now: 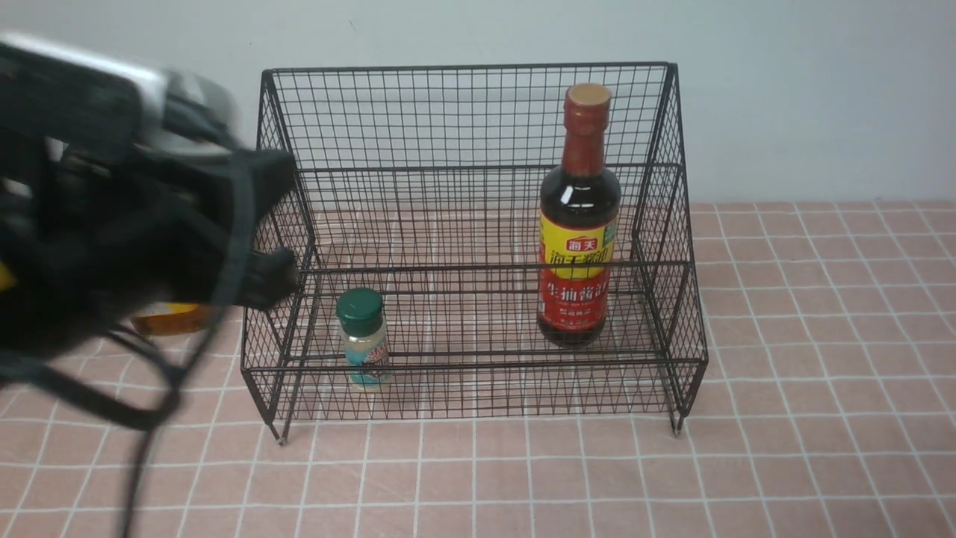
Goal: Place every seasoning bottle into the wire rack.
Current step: Use the left arm to grab the condiment bottle closest to it
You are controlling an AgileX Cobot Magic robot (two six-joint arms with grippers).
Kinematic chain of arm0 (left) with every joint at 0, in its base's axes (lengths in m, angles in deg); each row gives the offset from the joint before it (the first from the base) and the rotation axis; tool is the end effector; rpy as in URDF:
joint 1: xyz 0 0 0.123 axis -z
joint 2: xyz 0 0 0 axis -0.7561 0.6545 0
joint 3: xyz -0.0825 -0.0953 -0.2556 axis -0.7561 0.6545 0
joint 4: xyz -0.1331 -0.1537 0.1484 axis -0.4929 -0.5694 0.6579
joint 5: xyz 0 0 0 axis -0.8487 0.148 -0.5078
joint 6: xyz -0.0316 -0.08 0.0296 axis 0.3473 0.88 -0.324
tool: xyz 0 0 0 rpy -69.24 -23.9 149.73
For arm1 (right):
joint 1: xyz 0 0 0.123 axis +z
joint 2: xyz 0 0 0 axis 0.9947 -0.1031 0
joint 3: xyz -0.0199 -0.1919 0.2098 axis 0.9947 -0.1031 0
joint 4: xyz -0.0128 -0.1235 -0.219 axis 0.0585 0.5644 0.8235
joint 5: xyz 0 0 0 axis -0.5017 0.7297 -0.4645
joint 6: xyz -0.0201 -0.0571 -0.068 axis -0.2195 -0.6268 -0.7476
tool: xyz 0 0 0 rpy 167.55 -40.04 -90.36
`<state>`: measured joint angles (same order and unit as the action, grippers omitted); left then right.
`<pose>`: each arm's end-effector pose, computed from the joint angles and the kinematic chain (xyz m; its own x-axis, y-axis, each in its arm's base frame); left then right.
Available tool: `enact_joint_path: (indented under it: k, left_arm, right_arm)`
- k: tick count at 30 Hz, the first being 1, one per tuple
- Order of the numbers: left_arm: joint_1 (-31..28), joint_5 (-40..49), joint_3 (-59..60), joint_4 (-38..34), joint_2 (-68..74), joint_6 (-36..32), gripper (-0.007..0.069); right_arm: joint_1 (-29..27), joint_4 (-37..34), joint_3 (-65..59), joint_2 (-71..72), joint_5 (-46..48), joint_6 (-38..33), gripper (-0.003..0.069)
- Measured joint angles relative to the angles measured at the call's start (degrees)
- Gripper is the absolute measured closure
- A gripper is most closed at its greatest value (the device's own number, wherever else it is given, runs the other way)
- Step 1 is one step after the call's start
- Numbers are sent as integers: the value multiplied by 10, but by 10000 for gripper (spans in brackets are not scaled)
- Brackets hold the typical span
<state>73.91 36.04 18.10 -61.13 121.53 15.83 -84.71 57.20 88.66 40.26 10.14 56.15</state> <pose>0.1697 -0.0831 0.3689 -0.1546 0.0292 -0.9875 0.4551 0.8893 -0.0450 0.0528 -0.0018 0.1733 -0.2867 -0.0791 -0.9548 0.0008 0.9966 -0.0828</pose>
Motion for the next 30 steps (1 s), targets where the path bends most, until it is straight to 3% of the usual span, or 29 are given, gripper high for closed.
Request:
enact_joint_path:
  k: [4,10,15,21,28,30]
  left_arm:
    - [-55,37,-15,7,-32,-3,631]
    - [-248,103,-16,29,-49,-2,629]
    - [-361,77,-16,-2,-13,2,626]
    - [-361,-78,-16,-41,55,0,617]
    - [-361,-145,-16,-34,103,-2,586]
    - [-361,-149,-20,-21,123,-2,545]
  right_arm:
    - [0,0,0,0,0,0,673]
    - [0,0,0,0,0,0,673]
    - [0,0,0,0,0,0,673]
    - [0,0,0,0,0,0,673]
    - [0,0,0,0,0,0,673]
    - [0,0,0,0,0,0,673]
